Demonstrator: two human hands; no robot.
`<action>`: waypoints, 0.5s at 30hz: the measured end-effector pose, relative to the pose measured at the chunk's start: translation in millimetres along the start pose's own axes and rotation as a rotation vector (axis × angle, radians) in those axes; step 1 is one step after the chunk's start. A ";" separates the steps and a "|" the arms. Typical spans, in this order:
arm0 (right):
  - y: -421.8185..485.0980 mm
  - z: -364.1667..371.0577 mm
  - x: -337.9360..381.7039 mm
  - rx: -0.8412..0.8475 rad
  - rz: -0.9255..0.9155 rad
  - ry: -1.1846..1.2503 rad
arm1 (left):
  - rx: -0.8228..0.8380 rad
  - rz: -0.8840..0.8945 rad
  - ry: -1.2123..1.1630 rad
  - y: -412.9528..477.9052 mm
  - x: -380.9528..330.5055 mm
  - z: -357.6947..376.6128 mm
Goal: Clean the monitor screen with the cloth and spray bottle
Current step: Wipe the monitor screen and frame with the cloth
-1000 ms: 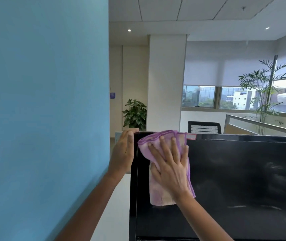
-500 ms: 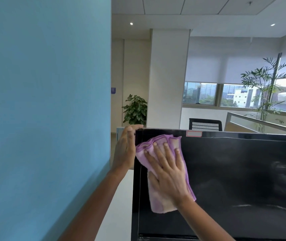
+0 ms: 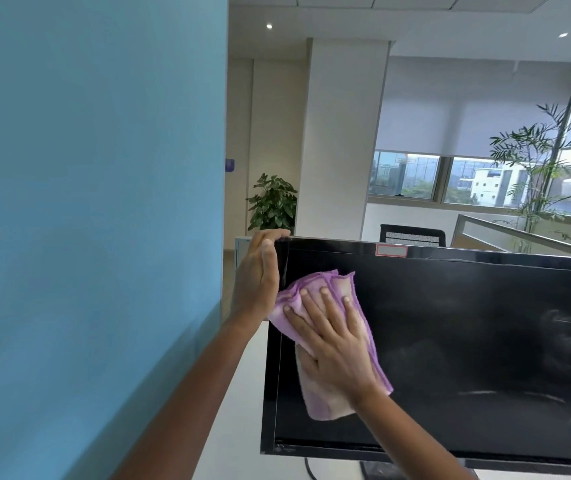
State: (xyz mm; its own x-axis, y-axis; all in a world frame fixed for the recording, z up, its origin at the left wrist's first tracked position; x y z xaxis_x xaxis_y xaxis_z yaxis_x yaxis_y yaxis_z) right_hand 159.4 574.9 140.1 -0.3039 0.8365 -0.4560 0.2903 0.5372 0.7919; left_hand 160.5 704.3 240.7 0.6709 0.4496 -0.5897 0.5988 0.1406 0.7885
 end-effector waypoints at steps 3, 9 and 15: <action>-0.8 -9.9 -38.6 -0.040 0.119 -0.015 | -0.006 -0.017 0.000 0.7 -1.1 1.1; 42.9 -24.1 -48.5 -0.074 0.356 0.122 | -0.026 -0.025 -0.034 -1.1 0.0 0.4; 21.2 -5.0 1.5 -0.048 0.168 0.100 | -0.046 -0.053 -0.029 -3.5 -2.0 -1.9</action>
State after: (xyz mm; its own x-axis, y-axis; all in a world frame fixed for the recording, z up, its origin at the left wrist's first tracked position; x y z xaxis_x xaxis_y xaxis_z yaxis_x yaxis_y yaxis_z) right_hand 160.5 587.0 158.3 -0.3446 0.8975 -0.2752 0.3016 0.3835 0.8729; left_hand 156.2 704.5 239.4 0.6515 0.4146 -0.6353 0.6138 0.2040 0.7626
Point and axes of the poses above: each hand's wrist, its own y-axis towards the middle knuckle, its own z-axis out of the palm, x = y × z, the point moved 6 cm from there along y, towards the middle knuckle, and after that the axes turned 1 degree about -y, right-handed, at the moved point
